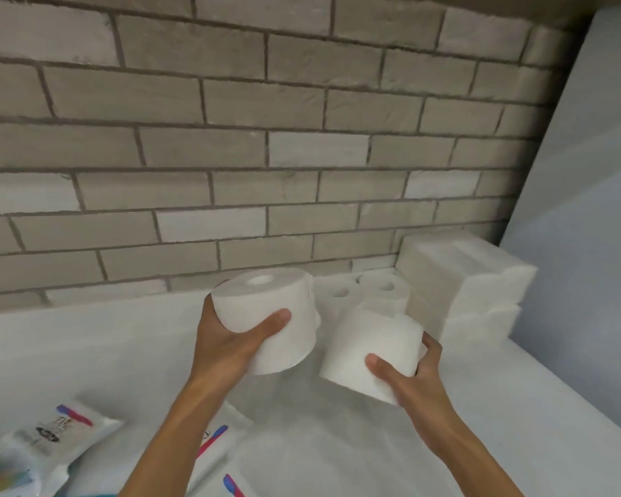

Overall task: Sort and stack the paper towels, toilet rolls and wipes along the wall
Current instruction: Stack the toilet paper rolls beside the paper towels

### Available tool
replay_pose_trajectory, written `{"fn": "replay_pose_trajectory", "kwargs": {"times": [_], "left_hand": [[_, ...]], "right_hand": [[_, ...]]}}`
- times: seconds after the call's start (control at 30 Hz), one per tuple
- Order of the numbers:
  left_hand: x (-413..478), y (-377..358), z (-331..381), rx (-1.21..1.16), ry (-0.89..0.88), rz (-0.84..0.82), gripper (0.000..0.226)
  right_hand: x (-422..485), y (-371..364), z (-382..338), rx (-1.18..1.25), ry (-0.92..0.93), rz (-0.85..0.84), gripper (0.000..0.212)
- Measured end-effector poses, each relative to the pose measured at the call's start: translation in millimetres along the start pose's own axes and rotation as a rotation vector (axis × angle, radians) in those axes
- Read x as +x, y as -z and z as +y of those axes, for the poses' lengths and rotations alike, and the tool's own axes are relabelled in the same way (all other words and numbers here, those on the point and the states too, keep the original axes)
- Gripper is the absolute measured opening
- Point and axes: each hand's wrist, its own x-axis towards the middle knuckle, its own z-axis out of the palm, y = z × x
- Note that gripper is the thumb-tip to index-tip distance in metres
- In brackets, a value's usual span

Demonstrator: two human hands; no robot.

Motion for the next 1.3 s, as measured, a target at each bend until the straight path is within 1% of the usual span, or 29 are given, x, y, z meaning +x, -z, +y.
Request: {"fn": "replay_pose_trajectory", "kwargs": {"times": [0.23,0.33,0.43,0.57,0.67,0.73,0.87,1.0,1.17,1.3], "left_hand": [[6.7,-93.7,-11.2,-0.030,-0.011,-0.056,0.094],[18.7,-126.9,-21.5,0.010,-0.025,-0.073,0.095],[33.8,-160.3,-28.7,0.042,-0.029,-0.086,0.098],[56.4,-202.2,-35.9,0.085,-0.035,-0.074,0.110],[71.4,-229.9,-43.1,0.092,-0.048,-0.071,0.107],[80.9,-244.5,-52.3,0.102,-0.045,-0.049,0.107],[98.3,-269.7,-71.0,0.146,-0.032,-0.049,0.114],[110.2,-292.0,-82.4,0.142,-0.026,-0.040,0.113],[118.3,-310.4,-89.2,0.144,-0.043,-0.068,0.110],[125.3,-314.1,-99.0,0.153,-0.048,-0.097,0.116]], "right_hand": [[28.6,64.6,0.6,-0.044,0.026,0.043,0.104],[40.9,83.3,2.7,-0.055,0.042,0.045,0.099],[50.8,100.2,5.7,-0.067,0.049,0.038,0.099],[64.9,119.1,10.3,-0.078,0.058,0.022,0.099],[74.1,133.3,11.9,-0.061,0.060,0.003,0.103],[79.2,140.4,11.8,-0.057,0.060,-0.002,0.102],[90.7,151.8,14.9,-0.052,0.057,-0.001,0.098],[100.6,159.3,20.3,-0.069,0.095,-0.014,0.096],[109.4,166.9,20.8,-0.057,0.101,-0.032,0.103],[111.8,169.2,26.7,-0.070,0.103,-0.042,0.104]]}}
